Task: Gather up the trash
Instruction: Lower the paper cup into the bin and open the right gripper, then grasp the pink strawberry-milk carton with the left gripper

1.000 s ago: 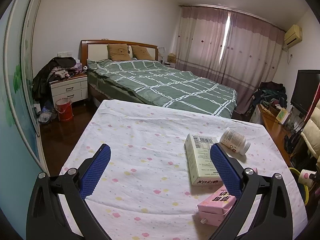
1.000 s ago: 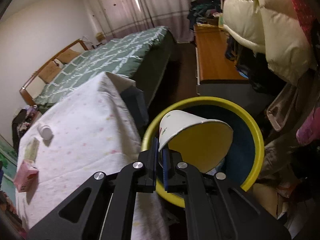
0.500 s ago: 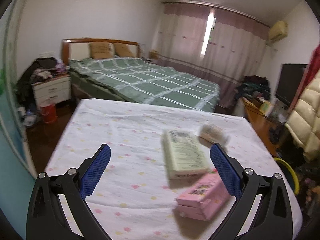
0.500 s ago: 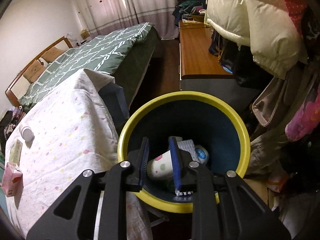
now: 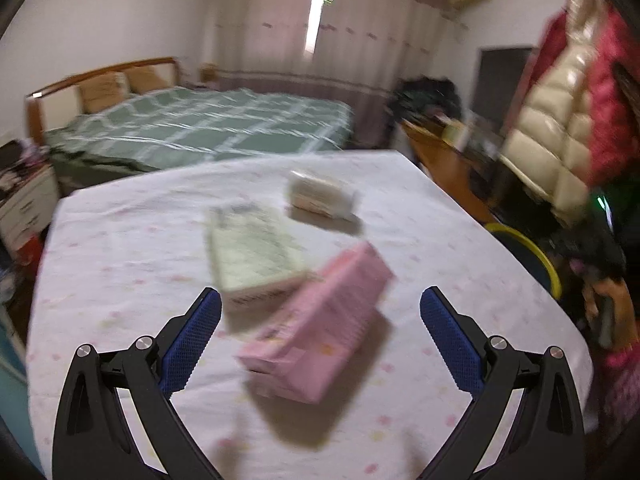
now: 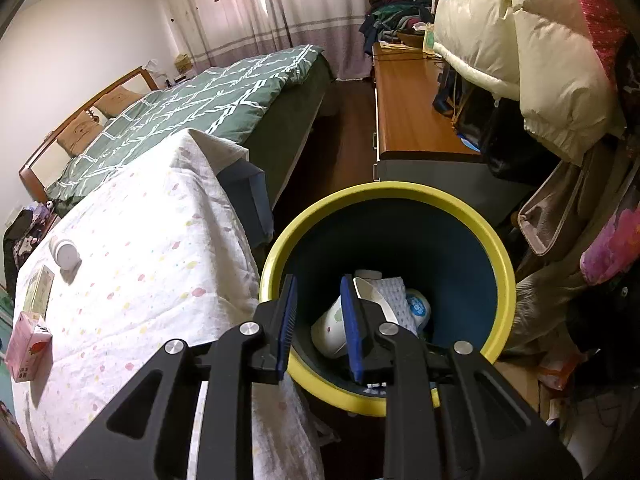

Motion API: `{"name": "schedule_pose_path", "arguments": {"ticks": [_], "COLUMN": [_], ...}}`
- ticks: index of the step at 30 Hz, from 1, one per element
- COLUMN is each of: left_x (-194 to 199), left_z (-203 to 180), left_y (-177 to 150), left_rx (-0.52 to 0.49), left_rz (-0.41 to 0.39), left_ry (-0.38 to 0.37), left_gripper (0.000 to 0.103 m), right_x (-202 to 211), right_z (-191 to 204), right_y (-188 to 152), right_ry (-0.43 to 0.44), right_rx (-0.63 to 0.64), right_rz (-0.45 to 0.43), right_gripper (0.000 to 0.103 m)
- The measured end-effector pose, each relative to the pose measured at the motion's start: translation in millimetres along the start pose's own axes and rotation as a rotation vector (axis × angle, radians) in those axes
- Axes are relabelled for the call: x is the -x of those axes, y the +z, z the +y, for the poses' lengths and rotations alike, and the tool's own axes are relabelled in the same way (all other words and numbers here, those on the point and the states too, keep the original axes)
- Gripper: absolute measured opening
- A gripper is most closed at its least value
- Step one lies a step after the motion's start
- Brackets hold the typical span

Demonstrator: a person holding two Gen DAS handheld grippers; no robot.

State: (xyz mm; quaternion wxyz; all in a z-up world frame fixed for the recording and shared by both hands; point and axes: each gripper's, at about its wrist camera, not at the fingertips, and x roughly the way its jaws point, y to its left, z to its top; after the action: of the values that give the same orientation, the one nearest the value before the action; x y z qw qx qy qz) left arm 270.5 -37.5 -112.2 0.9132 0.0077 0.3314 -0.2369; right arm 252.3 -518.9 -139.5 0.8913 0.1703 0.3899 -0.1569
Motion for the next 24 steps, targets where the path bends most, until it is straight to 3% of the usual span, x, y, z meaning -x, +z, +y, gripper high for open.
{"name": "schedule_pose_path", "arguments": {"ticks": [5,10,16,24], "left_x": [-10,-1,-4,-37], "left_z": [-23,-46,-28,-17], "left_y": [-7,-10,-5,-7], "left_rx": [-0.059,-0.116,-0.068,-0.092], "left_rz": [0.064,0.053,0.062,0.182], "left_ry": [-0.13,-0.283,-0.161,-0.076], "left_gripper": [0.098,0.098,0.098,0.098], "right_x": [1,0,-2,-2], "right_z": [0,2,8,9], "right_y": [-2,-3,-4,-8], "right_ry": [0.001,0.007,0.016,0.035], "right_rx": [-0.005,0.003,0.011,0.005], "right_rz": [-0.003,0.009,0.016,0.016], "right_gripper": [0.022,0.023,0.023,0.026]}}
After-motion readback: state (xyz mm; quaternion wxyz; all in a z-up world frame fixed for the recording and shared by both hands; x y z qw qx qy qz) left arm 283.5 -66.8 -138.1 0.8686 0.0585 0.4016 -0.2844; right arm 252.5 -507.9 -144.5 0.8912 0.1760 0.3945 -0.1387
